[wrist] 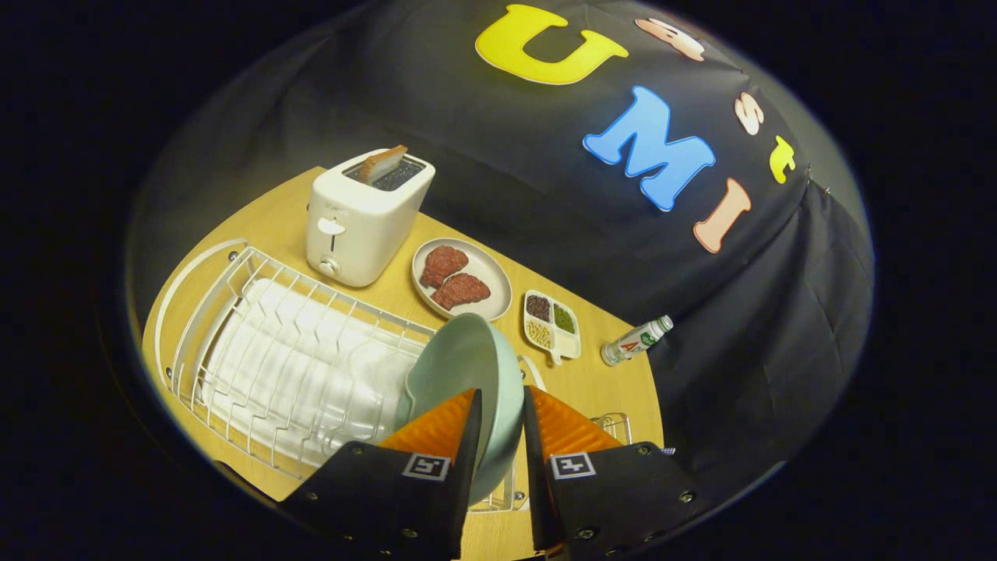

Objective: Take the plate from the dish rack, then take the spoon from the basket and place it into the plate.

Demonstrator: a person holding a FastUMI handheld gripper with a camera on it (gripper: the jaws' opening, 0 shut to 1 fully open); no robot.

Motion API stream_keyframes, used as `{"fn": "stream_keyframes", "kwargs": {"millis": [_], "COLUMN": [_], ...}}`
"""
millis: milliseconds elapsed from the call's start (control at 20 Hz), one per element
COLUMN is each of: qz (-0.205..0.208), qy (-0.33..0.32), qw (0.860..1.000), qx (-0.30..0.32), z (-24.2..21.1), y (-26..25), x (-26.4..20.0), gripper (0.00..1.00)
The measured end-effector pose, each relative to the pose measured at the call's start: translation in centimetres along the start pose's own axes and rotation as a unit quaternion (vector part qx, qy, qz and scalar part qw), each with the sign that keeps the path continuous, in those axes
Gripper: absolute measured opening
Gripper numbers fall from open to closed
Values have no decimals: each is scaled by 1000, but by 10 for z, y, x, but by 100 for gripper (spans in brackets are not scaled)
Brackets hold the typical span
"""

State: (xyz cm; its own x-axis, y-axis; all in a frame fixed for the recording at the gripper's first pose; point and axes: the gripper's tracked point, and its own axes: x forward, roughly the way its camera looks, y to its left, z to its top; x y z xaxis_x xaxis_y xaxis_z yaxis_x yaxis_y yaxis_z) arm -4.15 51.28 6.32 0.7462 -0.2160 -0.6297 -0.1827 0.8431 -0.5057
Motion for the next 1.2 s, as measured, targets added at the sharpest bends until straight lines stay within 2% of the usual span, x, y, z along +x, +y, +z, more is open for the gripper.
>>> {"fn": "stream_keyframes", "kwargs": {"millis": [50, 100, 150, 200, 350, 450, 900, 1200], "qz": [2, -9, -10, -5, -4, -21, -75, -88], "qy": [5, 11, 15, 22, 29, 27, 1, -15], "qw": [1000, 1000, 999, 999, 999, 999, 995, 992], "qx": [11, 21, 29, 37, 45, 34, -59, -93], "z": [-3, -7, -7, -13, -11, -5, 10, 17], "y": [-4, -12, -19, -23, -30, -34, -27, -17], "x": [2, 5, 5, 12, 16, 11, -11, -26], "gripper": [21, 20, 13, 12, 11, 11, 11, 11]}}
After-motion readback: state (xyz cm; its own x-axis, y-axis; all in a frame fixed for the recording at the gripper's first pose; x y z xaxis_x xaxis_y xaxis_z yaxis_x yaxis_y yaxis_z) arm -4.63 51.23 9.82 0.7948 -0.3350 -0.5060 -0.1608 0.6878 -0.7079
